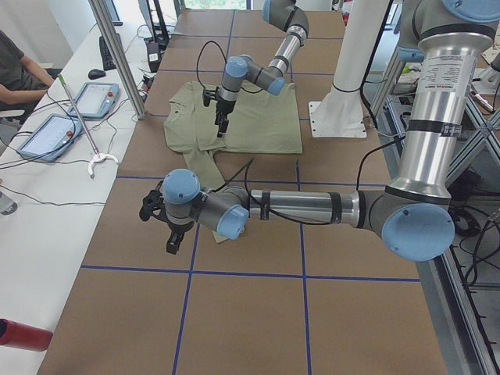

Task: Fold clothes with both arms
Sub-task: 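Carry the sleeve across the shirt body toward the far sleeve with the right gripper, then release the sleeve and raise the right gripper while the left gripper grasps the other cuff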

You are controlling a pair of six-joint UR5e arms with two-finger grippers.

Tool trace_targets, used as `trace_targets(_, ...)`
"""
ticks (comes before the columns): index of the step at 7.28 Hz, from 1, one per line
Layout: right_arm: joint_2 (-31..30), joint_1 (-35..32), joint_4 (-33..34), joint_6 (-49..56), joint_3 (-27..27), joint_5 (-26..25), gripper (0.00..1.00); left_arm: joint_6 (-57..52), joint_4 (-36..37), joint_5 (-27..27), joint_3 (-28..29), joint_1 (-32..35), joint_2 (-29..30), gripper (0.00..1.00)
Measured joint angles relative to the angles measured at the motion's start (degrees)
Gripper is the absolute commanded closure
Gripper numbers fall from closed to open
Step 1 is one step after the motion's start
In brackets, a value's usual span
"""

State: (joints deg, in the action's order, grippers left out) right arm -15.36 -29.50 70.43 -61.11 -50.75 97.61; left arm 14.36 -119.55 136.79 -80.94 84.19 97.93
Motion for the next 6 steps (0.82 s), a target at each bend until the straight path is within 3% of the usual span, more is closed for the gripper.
trace_targets(2, -4.41, -5.76, 13.5, -0.05, -9.81, 10.16, 0.0, 15.72, -13.4, -3.54, 2.52, -6.16, -0.89, 0.0)
trace_targets(3, -8.19, -9.22, 19.37, 0.3, -15.29, 15.12, 0.0, 23.79, -18.46, -7.02, 1.04, -10.04, -3.16, 0.0)
trace_targets(6, -26.94, -17.84, 28.24, 5.67, -34.64, 20.87, 0.0, 38.67, -22.17, -16.06, -7.0, -19.75, -10.95, 0.0)
